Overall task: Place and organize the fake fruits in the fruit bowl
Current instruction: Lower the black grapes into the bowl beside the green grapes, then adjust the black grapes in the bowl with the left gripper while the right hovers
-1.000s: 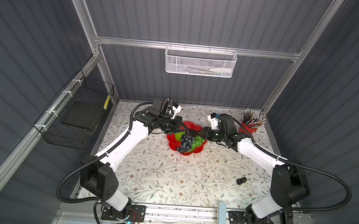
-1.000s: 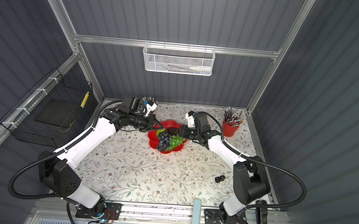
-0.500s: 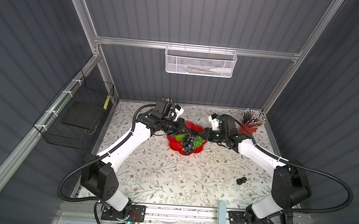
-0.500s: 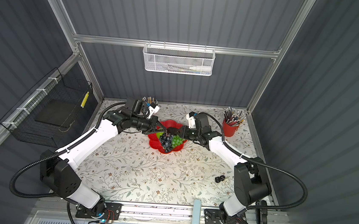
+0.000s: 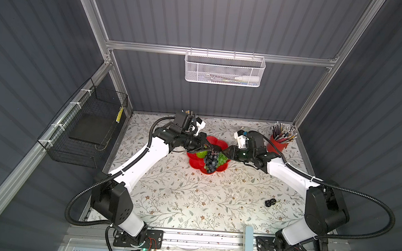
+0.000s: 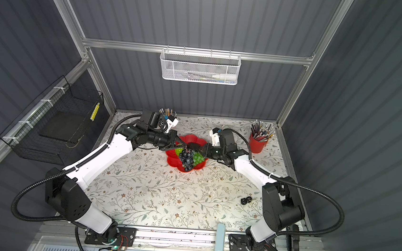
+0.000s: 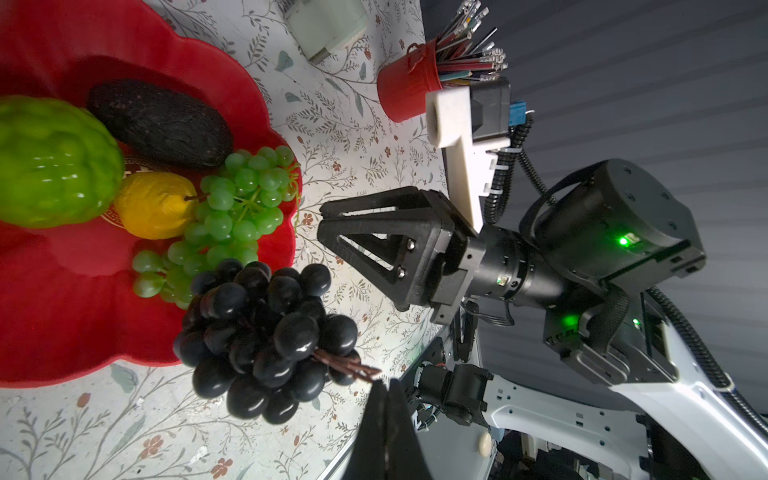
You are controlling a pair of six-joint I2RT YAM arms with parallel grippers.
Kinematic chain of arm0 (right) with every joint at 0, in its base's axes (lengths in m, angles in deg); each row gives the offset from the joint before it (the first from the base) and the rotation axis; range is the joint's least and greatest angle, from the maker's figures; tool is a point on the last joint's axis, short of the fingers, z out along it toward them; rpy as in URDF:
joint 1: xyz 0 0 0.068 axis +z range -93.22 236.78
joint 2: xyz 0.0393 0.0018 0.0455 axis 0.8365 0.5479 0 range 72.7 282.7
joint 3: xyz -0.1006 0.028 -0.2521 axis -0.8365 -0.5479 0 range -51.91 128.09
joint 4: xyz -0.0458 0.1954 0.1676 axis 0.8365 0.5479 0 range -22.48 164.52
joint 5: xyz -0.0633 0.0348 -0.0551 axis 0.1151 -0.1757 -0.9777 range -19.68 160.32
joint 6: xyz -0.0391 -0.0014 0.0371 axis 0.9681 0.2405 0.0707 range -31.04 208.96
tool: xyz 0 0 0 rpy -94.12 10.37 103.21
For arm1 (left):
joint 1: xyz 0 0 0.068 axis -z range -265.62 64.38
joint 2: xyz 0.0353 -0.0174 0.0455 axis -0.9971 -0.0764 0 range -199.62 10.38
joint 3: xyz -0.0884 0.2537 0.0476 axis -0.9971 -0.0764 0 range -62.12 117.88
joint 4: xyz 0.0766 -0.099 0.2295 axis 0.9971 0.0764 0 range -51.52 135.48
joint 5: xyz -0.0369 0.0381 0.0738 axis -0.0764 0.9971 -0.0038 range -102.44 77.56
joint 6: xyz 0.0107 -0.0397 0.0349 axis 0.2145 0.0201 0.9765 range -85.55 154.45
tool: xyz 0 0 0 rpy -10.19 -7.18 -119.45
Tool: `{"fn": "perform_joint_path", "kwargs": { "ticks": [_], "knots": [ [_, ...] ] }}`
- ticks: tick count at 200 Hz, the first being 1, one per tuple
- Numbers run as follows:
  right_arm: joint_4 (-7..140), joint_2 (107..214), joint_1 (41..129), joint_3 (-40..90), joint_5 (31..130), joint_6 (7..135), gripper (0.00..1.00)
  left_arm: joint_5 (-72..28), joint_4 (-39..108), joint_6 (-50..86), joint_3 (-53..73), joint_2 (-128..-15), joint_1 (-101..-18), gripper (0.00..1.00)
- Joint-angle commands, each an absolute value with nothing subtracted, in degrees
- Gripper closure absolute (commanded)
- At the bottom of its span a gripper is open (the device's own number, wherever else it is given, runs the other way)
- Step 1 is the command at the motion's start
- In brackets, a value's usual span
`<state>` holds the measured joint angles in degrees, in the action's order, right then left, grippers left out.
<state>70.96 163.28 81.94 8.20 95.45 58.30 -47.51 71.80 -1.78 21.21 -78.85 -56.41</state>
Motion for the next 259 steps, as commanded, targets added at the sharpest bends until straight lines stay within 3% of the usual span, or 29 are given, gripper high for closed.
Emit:
{"fn": "perform_joint_path", "kwargs": {
  "ticks": [1, 143, 259],
  "knots": [
    [70.5, 162.8, 81.9, 8.4, 95.8, 58.3, 0.64, -46.0, 72.8, 0.4, 19.8, -76.4, -56.8, 1.0],
    [75.4, 167.8, 84.2, 15.4, 95.0, 60.6, 0.65, -49.7, 68.4, 4.4, 13.0, -80.2, -65.2, 1.0],
    [75.3, 168.3, 87.3, 15.1, 95.8, 62.6, 0.64, -45.9, 64.7, 5.3, 11.9, -85.8, -67.9, 1.0]
  ]
}}
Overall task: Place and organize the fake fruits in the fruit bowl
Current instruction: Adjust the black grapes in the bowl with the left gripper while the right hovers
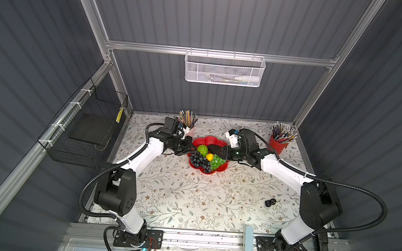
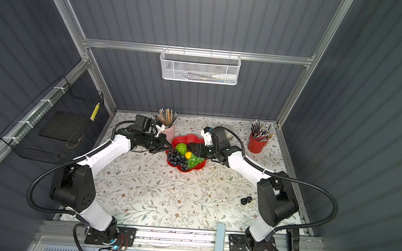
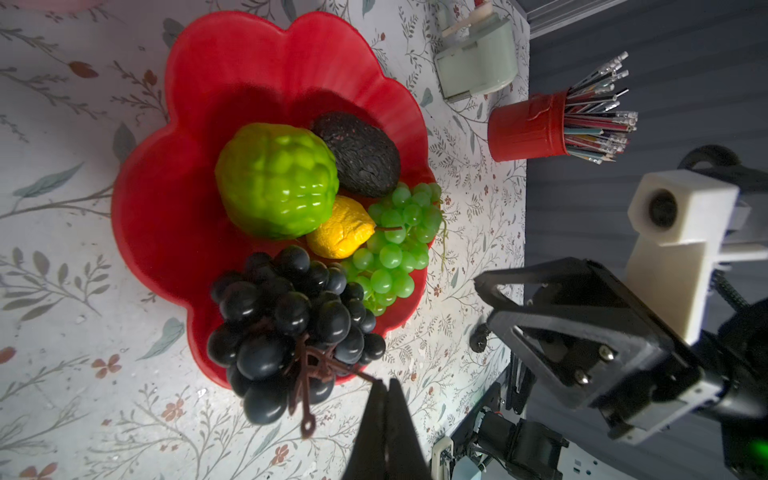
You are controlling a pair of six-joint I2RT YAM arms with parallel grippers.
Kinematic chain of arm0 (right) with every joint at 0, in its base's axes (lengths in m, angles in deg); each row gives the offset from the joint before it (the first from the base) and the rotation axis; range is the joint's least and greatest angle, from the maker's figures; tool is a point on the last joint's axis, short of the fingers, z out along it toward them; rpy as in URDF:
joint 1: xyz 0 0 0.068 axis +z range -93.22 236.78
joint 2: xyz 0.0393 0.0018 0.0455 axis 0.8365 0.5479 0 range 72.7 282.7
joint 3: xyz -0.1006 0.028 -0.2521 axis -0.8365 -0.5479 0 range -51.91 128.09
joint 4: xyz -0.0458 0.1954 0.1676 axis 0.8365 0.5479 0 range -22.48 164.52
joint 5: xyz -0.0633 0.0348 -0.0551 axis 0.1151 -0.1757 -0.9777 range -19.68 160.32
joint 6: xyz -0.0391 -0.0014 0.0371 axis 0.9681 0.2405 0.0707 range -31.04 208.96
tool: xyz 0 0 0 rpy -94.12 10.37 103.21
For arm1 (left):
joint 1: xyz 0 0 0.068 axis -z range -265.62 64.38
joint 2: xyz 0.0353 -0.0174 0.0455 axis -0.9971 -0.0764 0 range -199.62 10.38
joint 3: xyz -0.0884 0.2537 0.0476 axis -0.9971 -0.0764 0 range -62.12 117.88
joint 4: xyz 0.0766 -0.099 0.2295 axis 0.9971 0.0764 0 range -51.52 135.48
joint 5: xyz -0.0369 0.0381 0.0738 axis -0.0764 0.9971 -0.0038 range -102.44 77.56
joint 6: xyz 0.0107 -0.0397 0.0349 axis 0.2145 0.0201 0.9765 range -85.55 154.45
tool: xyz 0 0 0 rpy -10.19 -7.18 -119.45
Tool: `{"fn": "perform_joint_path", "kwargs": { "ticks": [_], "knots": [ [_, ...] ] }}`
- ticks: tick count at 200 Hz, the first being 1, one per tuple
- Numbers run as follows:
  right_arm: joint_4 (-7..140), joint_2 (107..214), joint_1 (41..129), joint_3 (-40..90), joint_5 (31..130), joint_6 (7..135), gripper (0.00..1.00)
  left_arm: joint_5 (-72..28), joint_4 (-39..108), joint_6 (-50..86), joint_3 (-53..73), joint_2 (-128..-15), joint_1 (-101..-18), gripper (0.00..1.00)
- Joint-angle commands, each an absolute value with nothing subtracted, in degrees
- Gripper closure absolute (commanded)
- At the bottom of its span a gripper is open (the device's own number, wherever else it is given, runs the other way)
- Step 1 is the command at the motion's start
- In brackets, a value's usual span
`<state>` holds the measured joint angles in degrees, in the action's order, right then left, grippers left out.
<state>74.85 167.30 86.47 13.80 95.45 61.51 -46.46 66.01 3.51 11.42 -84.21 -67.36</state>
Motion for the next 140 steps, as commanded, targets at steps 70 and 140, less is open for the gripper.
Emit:
{"fn": "perform_joint_path", "kwargs": {
  "ticks": [70, 140],
  "knots": [
    [75.5, 168.4, 89.1, 14.7, 95.2, 63.3, 0.64, -45.7, 63.5, 6.1, 13.8, -90.5, -68.3, 1.0],
    [76.0, 168.1, 89.1, 15.4, 94.8, 63.8, 0.63, -45.3, 60.8, 6.0, 15.9, -93.6, -68.3, 0.97]
  ]
}}
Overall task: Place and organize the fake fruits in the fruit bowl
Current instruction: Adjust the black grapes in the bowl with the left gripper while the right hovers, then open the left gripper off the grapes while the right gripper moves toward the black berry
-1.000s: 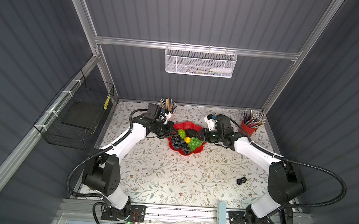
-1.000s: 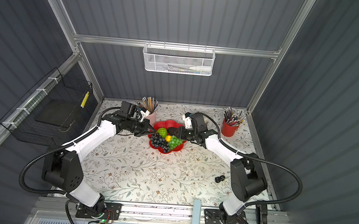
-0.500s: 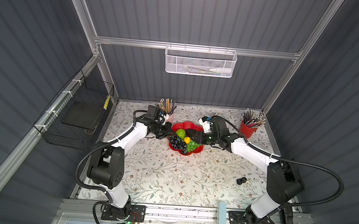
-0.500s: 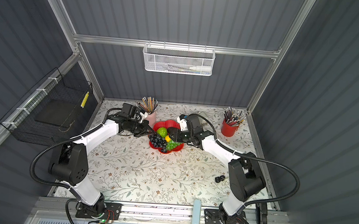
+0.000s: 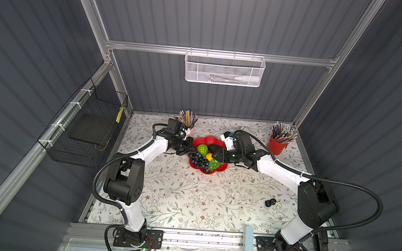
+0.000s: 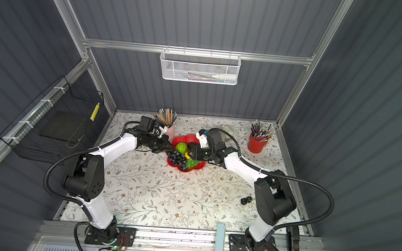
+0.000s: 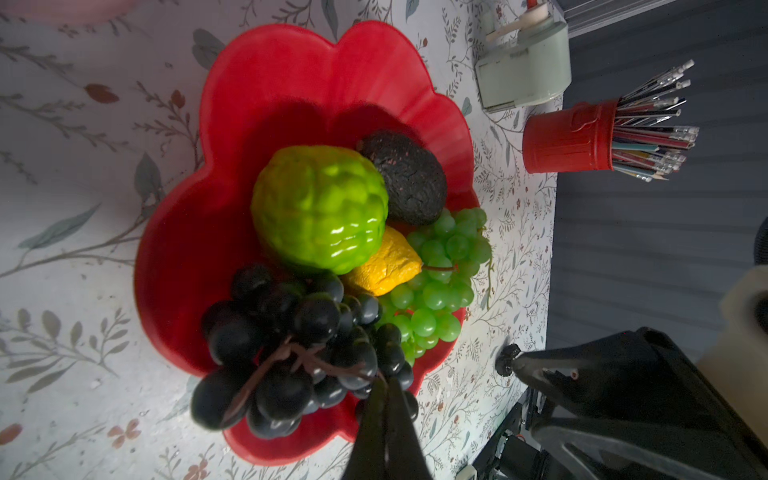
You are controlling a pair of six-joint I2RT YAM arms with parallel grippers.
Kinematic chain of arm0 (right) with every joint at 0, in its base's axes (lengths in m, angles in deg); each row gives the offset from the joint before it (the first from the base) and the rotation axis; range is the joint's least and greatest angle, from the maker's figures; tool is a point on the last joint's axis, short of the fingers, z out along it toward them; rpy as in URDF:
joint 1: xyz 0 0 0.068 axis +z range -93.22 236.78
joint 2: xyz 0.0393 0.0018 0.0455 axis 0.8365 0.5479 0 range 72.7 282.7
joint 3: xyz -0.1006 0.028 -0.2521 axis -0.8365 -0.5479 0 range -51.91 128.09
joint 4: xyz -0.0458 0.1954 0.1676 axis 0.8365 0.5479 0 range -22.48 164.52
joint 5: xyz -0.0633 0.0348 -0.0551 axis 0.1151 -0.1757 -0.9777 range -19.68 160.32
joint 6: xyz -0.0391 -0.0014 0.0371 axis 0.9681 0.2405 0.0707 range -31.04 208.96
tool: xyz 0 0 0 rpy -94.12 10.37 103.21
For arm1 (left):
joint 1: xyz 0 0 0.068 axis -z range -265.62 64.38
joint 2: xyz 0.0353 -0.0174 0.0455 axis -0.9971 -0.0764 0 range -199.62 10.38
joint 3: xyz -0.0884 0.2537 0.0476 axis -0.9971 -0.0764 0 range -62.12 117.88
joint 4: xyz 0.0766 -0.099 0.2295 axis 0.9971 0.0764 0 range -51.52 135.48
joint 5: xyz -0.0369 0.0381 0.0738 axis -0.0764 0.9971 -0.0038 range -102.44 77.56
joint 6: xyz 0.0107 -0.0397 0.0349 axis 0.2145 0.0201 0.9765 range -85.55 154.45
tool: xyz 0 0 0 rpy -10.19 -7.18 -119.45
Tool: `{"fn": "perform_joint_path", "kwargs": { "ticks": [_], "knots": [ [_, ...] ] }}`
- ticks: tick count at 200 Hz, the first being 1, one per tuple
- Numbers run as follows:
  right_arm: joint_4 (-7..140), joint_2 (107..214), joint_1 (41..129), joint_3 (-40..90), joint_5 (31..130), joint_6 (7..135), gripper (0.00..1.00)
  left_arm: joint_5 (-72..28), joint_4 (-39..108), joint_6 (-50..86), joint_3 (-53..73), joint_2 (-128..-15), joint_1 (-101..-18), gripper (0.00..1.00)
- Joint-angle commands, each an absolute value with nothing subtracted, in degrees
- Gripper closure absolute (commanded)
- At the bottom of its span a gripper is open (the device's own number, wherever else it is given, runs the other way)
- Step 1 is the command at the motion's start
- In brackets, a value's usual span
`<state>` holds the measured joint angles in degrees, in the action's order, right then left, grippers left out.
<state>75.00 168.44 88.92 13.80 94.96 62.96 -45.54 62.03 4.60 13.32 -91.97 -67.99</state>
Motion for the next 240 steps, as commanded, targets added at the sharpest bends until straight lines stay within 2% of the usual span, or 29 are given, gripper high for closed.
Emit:
{"fn": "perform_joint_path", "kwargs": {
  "ticks": [1, 93, 156, 187, 206, 225, 240],
  "knots": [
    [76.0, 168.1, 89.1, 15.5, 94.8, 63.8, 0.63, -45.3, 60.8, 6.0, 15.9, -93.7, -68.3, 0.97],
    [76.2, 168.2, 89.1, 15.9, 94.9, 63.9, 0.63, -46.1, 59.3, 6.1, 22.6, -99.1, -68.3, 1.0],
    [75.4, 168.1, 89.1, 15.3, 94.8, 63.4, 0.63, -47.8, 59.9, 6.4, 22.7, -100.4, -68.3, 1.0],
    [75.3, 167.9, 89.1, 15.1, 94.7, 63.2, 0.63, -47.0, 61.2, 7.5, 22.7, -100.9, -68.3, 0.86],
    [75.8, 166.9, 89.1, 14.7, 94.1, 63.4, 0.61, -44.5, 61.9, 8.3, 22.2, -99.8, -68.3, 0.67],
    [76.9, 165.6, 89.1, 14.6, 93.2, 63.8, 0.6, -44.1, 63.6, 9.9, 23.0, -99.6, -68.3, 0.59],
    [77.8, 164.3, 89.1, 14.4, 92.4, 63.9, 0.6, -44.2, 63.8, 10.4, 23.4, -99.2, -68.3, 0.58]
  ]
}}
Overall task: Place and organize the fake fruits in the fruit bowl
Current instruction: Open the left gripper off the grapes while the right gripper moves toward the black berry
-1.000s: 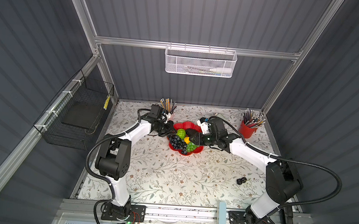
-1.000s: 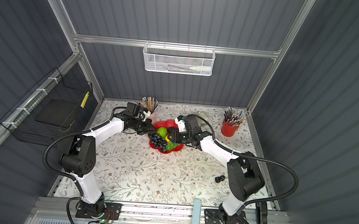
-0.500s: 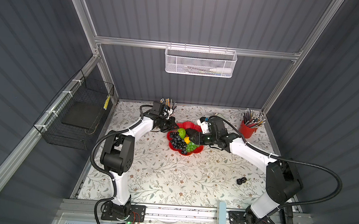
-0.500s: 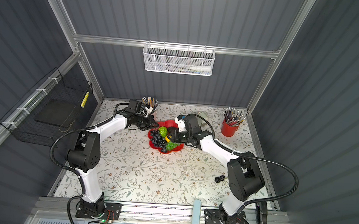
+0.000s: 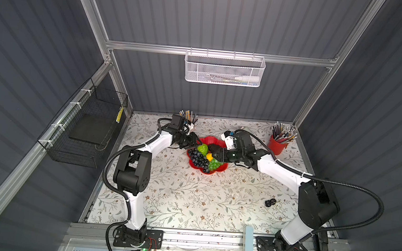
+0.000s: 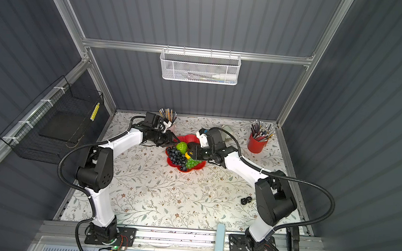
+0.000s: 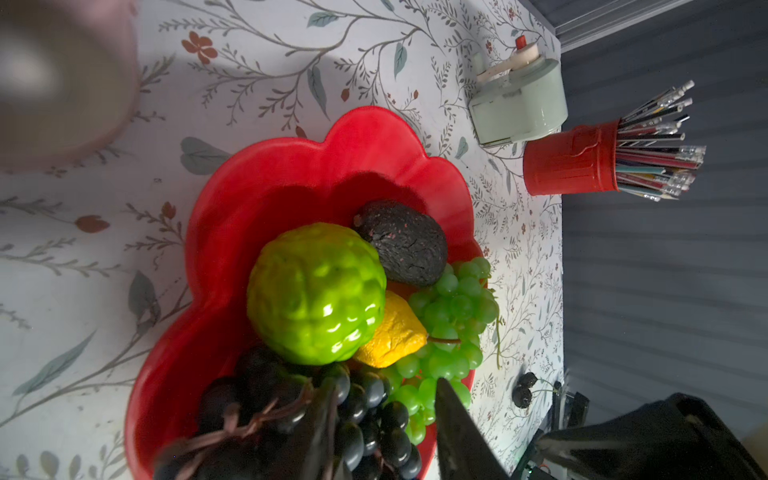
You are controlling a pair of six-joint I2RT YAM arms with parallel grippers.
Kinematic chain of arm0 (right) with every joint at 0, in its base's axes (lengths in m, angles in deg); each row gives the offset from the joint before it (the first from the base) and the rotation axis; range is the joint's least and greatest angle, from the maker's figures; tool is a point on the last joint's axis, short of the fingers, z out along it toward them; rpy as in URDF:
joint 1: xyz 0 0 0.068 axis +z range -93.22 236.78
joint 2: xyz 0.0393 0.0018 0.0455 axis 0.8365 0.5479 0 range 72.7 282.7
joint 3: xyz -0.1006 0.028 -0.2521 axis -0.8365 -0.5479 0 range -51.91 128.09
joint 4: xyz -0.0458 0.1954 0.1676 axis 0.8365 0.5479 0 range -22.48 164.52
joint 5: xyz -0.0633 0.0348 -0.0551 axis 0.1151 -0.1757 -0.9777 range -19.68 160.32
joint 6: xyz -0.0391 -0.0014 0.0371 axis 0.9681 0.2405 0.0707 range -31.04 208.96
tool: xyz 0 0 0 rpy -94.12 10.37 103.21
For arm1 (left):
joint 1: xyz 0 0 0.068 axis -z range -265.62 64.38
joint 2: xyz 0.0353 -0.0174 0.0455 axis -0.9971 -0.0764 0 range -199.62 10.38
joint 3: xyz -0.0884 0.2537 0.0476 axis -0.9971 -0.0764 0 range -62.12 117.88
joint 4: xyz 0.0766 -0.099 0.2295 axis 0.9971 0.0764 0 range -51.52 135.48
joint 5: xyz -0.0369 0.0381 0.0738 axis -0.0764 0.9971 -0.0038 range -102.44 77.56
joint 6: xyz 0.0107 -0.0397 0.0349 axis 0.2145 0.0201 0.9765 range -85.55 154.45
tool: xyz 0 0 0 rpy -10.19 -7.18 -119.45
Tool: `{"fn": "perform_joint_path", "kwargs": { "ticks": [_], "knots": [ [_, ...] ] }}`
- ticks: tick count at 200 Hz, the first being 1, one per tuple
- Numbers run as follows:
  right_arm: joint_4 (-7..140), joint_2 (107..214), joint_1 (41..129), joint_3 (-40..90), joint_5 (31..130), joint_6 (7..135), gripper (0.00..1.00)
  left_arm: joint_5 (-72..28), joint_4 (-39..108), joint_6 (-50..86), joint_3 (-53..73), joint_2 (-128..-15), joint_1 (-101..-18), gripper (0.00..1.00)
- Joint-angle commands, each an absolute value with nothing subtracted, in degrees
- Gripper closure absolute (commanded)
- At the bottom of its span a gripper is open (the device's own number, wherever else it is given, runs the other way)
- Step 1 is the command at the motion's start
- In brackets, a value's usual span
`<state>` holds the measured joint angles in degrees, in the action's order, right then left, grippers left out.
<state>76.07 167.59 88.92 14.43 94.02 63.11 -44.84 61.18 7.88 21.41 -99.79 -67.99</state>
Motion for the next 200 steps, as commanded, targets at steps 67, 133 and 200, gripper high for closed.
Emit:
{"fn": "perform_joint_path", "kwargs": {
  "ticks": [67, 133, 200],
  "knots": [
    [86.0, 154.4, 84.9, 10.7, 91.2, 60.2, 0.57, -39.6, 70.7, 14.9, 28.7, -94.8, -68.3, 0.29],
    [105.3, 143.0, 75.7, 7.4, 77.4, 51.1, 0.52, -26.1, 78.4, 20.6, 28.8, -88.7, -68.3, 0.17],
    [122.8, 129.0, 68.6, 0.8, 66.2, 37.4, 0.4, -28.4, 70.8, 16.9, 21.6, -83.0, -68.3, 0.15]
  ]
}}
